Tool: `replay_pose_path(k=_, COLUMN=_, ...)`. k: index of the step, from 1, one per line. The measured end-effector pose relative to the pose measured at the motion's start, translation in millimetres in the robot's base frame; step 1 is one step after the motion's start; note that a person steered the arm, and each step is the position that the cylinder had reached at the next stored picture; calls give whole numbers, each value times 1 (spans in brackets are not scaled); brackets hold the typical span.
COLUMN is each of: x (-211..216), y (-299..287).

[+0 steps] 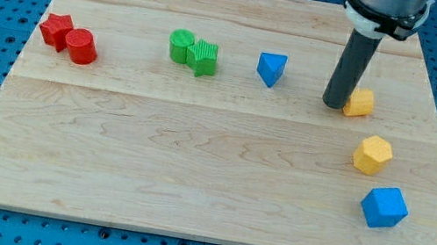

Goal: Move the yellow heart towards the center right

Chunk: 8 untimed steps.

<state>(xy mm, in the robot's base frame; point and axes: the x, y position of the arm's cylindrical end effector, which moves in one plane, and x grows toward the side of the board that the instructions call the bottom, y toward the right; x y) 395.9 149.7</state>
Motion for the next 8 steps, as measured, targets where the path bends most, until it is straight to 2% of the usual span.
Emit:
replay_pose_path(k=1, x=-26, y=2)
replay_pose_path(k=3, x=-20, y=41)
replay_pose_path(k=4, x=-7, y=42)
replay_pose_path(k=5, x=-49, y=59)
replay_pose_path(k=6, x=-43, y=102)
replay_pose_path(k=7, x=-13, y=98)
replay_pose_path(k=8, x=-8, y=80)
